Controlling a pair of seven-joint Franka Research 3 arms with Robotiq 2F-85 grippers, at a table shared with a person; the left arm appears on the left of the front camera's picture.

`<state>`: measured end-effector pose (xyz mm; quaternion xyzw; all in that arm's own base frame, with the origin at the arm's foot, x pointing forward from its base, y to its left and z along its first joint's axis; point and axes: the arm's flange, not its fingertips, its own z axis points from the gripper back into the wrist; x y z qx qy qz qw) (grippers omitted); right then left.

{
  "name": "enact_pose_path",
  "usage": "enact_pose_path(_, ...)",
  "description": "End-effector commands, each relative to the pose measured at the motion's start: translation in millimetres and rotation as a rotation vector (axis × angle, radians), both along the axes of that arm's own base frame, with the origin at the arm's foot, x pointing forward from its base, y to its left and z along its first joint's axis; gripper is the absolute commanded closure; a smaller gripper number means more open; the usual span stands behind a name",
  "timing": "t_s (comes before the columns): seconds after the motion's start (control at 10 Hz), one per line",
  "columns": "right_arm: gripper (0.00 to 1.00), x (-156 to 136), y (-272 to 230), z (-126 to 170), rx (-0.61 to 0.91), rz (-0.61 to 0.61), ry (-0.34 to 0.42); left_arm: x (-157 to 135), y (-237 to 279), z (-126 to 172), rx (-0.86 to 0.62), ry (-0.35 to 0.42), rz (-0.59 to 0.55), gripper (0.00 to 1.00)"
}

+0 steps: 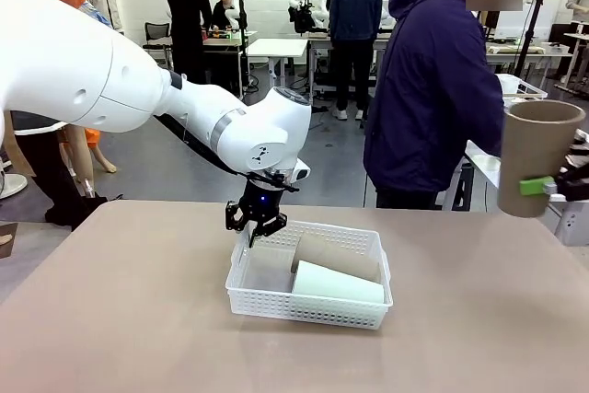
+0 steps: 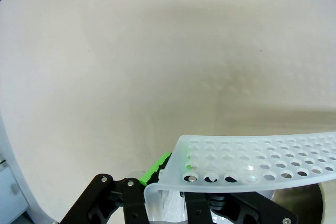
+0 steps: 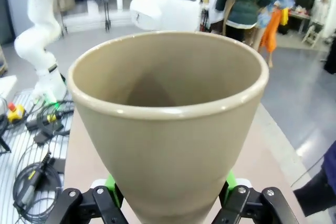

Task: Clean and organize the cups into the basket.
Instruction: Pick up the Reusable plastic cup from the right side of the table and stack it inside the Organizing basket in the center of the table.

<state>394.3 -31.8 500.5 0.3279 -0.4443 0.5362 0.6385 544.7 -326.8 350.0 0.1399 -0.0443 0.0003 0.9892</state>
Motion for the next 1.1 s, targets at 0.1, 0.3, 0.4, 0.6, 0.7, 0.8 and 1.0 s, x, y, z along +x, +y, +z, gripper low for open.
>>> enact_pose_path(0.1,0.19,25.8,102.1,57.1,-0.283,0.082,0.026,-1.1,2.8,-0.4,0.012,-0.004,-0.005,1.00)
enact_pose_path(0.3,0.19,43.5,173.8,43.1,-0.470,0.159,0.087,-1.1,2.8,-0.4,0.012,-0.004,-0.005,1.00)
enact_pose_path(0.4,0.19,49.5,204.4,31.1,-0.537,0.191,0.119,-1.1,2.8,-0.4,0.012,-0.004,-0.005,1.00)
enact_pose_path(0.6,0.19,47.4,260.3,8.6,-0.667,0.260,0.153,-1.1,2.8,-0.4,0.012,-0.004,-0.005,1.00)
enact_pose_path(0.7,0.19,45.5,279.7,-0.8,-0.707,0.282,0.158,-1.1,2.8,-0.4,0.012,-0.004,-0.005,1.00)
enact_pose_path(0.8,0.19,47.5,294.0,-12.5,-0.735,0.298,0.171,-1.1,2.8,-0.4,0.012,-0.004,-0.005,1.00)
enact_pose_path(1.0,0.19,54.3,309.7,-42.1,-0.778,0.311,0.202,-1.1,2.8,-0.4,0.012,-0.004,-0.005,1.00)
